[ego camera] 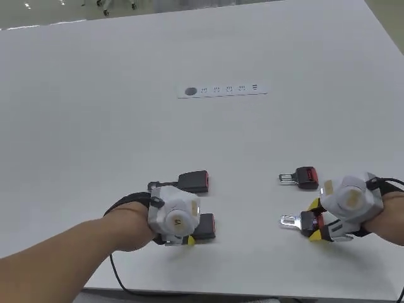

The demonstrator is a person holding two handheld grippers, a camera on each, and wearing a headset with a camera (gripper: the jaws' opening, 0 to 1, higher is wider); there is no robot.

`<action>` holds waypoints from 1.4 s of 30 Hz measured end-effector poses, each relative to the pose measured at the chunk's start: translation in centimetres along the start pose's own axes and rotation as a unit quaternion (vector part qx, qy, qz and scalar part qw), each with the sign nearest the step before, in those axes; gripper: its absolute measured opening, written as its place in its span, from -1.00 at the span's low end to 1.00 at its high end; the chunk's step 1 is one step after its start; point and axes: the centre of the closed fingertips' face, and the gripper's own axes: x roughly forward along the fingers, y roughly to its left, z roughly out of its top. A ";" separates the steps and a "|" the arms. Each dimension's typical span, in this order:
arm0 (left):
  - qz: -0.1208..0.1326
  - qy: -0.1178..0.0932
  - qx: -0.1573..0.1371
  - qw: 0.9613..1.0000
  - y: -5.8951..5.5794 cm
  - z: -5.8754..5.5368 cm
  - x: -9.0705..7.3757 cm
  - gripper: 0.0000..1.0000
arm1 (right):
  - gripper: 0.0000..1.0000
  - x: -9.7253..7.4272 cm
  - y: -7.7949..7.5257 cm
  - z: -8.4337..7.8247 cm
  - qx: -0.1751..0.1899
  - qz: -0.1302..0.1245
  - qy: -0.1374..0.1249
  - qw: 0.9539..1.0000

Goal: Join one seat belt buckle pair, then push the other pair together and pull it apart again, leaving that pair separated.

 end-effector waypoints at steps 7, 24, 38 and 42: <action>-0.020 0.010 0.002 1.000 0.1 -0.1 0.2 -0.32 | -0.30 0.1 0.1 0.1 -0.004 0.004 0.005 1.000; -0.019 0.000 -0.007 1.000 -0.1 -0.2 0.1 -0.34 | -0.30 1.5 0.7 2.9 0.016 -0.010 0.006 1.000; -0.022 0.006 -0.014 1.000 -0.1 -0.2 0.2 -0.34 | -0.30 4.3 2.6 8.6 -0.001 -0.008 -0.012 1.000; -0.020 0.008 -0.012 1.000 -0.1 -0.3 0.1 -0.34 | -0.30 5.1 2.7 10.0 -0.011 -0.011 -0.016 1.000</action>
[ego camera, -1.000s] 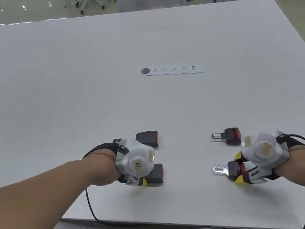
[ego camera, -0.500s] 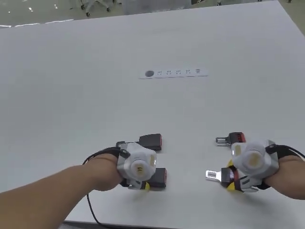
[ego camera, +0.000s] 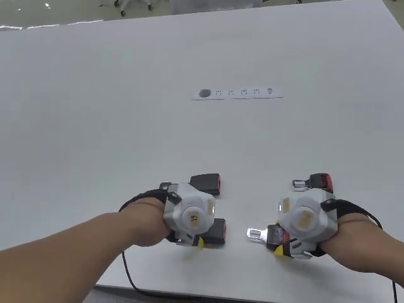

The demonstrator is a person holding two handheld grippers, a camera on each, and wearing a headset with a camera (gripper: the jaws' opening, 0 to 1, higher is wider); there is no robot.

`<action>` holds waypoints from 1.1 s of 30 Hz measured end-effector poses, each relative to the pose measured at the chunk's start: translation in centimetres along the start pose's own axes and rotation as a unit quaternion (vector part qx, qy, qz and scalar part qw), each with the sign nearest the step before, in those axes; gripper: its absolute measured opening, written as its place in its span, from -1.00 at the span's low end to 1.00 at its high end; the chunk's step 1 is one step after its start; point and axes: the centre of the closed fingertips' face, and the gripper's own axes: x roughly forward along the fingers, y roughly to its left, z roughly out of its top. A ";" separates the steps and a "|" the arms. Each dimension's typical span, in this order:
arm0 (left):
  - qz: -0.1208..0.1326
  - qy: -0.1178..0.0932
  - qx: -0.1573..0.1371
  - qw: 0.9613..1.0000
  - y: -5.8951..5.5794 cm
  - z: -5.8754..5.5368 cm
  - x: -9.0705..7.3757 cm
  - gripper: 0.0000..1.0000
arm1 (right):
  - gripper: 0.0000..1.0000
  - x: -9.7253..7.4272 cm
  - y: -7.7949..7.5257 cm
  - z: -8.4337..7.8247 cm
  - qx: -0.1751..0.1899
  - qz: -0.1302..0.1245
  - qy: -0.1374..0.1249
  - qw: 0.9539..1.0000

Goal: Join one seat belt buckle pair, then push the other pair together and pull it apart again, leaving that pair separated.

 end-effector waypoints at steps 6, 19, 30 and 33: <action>0.002 -0.002 -0.002 1.000 0.0 0.0 0.0 -0.34 | -0.30 1.0 -0.1 1.8 -0.012 -0.002 -0.003 1.000; -0.002 0.006 -0.002 1.000 0.0 0.0 0.1 -0.34 | -0.31 1.8 0.1 3.1 -0.005 0.009 -0.001 1.000; -0.002 0.013 -0.006 1.000 0.0 0.0 0.1 -0.34 | -0.31 1.9 -0.2 3.4 -0.019 0.004 0.008 1.000; -0.003 0.011 -0.006 1.000 0.0 0.0 0.1 -0.34 | -0.31 2.1 -0.1 3.7 -0.016 0.007 0.001 1.000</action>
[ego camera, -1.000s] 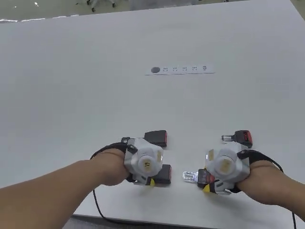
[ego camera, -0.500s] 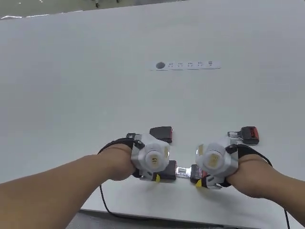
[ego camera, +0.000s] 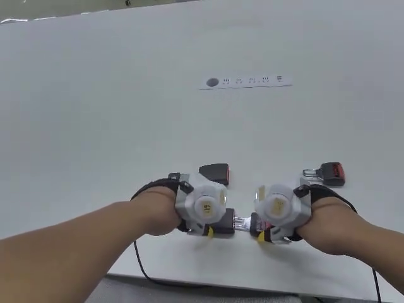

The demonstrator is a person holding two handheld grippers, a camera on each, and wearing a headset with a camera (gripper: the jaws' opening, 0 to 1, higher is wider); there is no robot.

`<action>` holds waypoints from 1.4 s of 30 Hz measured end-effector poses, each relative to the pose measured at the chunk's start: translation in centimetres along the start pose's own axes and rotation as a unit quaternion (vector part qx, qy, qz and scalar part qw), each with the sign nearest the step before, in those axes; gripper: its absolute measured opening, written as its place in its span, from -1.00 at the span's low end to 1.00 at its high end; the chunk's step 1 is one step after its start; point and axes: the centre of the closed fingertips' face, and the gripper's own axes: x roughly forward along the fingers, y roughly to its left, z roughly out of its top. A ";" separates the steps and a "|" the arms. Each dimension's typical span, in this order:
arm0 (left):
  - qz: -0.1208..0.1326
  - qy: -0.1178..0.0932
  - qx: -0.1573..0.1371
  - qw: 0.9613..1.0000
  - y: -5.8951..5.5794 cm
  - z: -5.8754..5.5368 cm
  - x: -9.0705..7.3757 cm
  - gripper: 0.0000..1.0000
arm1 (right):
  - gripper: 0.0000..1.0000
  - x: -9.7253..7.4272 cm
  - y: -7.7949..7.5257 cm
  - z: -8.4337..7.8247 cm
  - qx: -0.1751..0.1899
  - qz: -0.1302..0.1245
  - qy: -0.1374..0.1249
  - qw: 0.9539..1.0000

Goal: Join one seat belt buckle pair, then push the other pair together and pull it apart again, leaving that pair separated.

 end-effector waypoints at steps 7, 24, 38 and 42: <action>-0.004 -0.004 0.003 1.000 0.0 0.1 0.0 -0.35 | -0.33 0.4 0.0 0.7 -0.004 0.007 -0.024 1.000; -0.017 -0.009 0.003 1.000 0.0 0.0 0.1 -0.37 | -0.37 0.8 -0.3 1.9 -0.004 0.009 -0.030 1.000; -0.016 -0.007 0.005 1.000 -0.1 0.1 0.3 -0.38 | -0.37 1.3 -0.3 2.6 -0.013 0.010 -0.033 0.999; -0.015 -0.012 0.003 1.000 -0.1 0.0 0.2 -0.37 | -0.37 1.2 -0.2 2.6 -0.011 0.011 -0.033 0.999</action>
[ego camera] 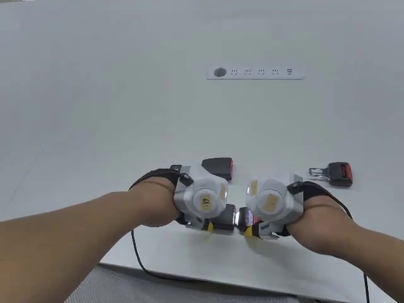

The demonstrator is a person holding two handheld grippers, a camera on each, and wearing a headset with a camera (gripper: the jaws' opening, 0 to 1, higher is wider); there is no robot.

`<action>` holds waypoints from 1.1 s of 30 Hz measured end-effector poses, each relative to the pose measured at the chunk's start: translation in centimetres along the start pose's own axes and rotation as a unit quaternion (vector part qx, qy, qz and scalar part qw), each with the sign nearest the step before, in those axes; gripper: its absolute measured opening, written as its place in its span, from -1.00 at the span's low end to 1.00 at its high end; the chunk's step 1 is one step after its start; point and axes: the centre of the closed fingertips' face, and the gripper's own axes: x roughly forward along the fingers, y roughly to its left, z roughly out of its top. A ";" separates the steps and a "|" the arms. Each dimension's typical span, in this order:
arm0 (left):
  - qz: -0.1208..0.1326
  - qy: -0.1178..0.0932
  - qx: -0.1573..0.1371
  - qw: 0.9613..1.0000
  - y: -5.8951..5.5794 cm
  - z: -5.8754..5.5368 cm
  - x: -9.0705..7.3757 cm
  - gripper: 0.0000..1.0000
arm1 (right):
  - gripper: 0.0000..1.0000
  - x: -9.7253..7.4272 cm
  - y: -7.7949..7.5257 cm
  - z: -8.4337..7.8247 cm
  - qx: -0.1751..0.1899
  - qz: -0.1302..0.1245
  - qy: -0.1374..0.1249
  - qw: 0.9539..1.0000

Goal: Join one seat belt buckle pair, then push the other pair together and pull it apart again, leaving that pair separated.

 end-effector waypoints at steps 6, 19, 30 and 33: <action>-0.003 -0.011 -0.002 1.000 0.4 -0.2 0.0 -0.37 | -0.36 0.1 0.0 -0.3 0.000 0.001 0.000 1.000; -0.004 -0.014 -0.017 1.000 0.5 -0.2 0.0 -0.35 | -0.33 0.1 0.1 -0.3 0.003 0.003 -0.009 1.000; 0.000 0.000 -0.031 1.000 0.3 -0.3 -0.1 -0.32 | -0.30 0.0 0.1 -0.1 0.011 0.001 -0.010 1.000; 0.005 0.000 -0.031 1.000 0.3 0.1 -0.5 -0.32 | -0.28 -0.4 0.3 0.2 0.016 0.002 -0.014 1.000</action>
